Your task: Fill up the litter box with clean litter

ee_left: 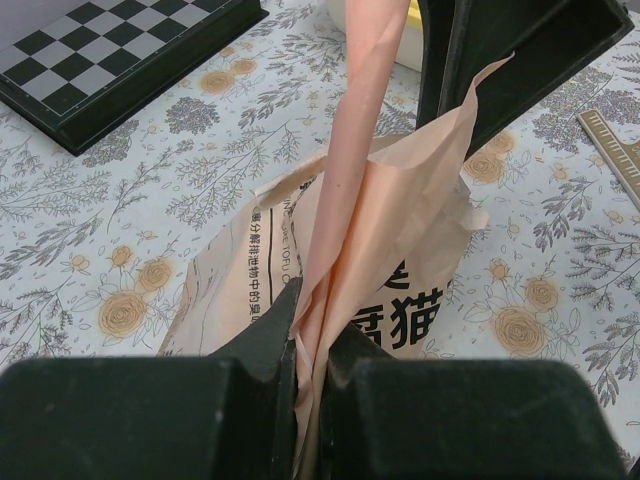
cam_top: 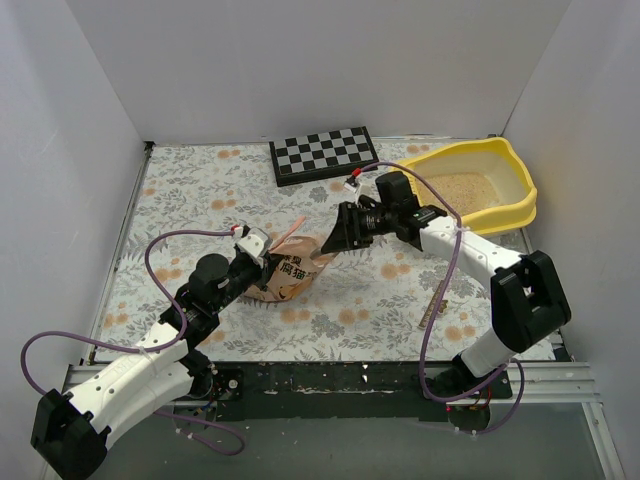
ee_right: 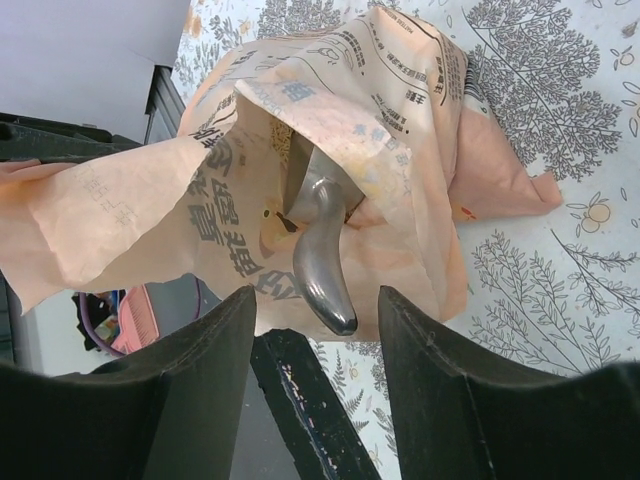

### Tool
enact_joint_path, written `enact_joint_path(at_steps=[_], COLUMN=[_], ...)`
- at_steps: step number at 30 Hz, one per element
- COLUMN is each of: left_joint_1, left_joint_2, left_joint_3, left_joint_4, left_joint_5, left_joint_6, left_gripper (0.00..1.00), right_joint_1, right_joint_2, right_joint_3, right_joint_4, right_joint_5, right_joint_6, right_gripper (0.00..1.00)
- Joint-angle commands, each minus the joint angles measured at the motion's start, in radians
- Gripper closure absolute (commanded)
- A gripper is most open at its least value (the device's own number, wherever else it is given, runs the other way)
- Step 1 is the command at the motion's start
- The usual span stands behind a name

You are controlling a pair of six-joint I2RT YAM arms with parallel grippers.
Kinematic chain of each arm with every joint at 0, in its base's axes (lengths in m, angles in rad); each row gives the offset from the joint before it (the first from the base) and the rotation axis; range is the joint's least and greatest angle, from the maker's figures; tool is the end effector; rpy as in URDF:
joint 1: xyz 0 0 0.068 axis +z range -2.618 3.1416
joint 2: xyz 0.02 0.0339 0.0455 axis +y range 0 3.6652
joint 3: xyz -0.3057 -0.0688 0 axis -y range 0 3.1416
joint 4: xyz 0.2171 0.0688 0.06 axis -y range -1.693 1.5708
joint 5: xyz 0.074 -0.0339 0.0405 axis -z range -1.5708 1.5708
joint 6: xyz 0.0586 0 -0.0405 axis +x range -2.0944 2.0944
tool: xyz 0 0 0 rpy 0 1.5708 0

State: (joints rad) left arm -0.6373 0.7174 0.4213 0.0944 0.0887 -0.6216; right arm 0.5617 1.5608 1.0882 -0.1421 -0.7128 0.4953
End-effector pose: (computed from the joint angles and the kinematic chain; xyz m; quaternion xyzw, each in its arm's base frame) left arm 0.1130 -0.0902 0.2820 0.0341 0.7737 -0.3996 0.4904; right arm 0.2625 0.2105 0.3055 -0.1880 0.8263 0.4849 0.2161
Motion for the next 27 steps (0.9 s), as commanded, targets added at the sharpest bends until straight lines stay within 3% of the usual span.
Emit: enact_joint_path(at_steps=[1, 17, 22, 27], left_joint_1=[-0.004, -0.005, -0.002, -0.004], left_joint_2=[0.002, 0.002, 0.002, 0.002], left_joint_3=[0.031, 0.028, 0.028, 0.028], left_joint_4=[-0.010, -0.010, -0.010, -0.009], left_joint_5=[0.008, 0.006, 0.006, 0.009], left_joint_6=[-0.003, -0.001, -0.001, -0.003], left_gripper=[1.00, 1.00, 1.00, 1.00], right_joint_1=[0.023, 0.095, 0.095, 0.095], right_joint_2=[0.021, 0.093, 0.102, 0.110], right_joint_3=[0.022, 0.039, 0.044, 0.045], right_joint_4=[0.065, 0.205, 0.203, 0.179], right_joint_5=[-0.007, 0.035, 0.036, 0.045], right_joint_6=[0.014, 0.106, 0.112, 0.103], right_gripper=[0.39, 0.44, 0.52, 0.53])
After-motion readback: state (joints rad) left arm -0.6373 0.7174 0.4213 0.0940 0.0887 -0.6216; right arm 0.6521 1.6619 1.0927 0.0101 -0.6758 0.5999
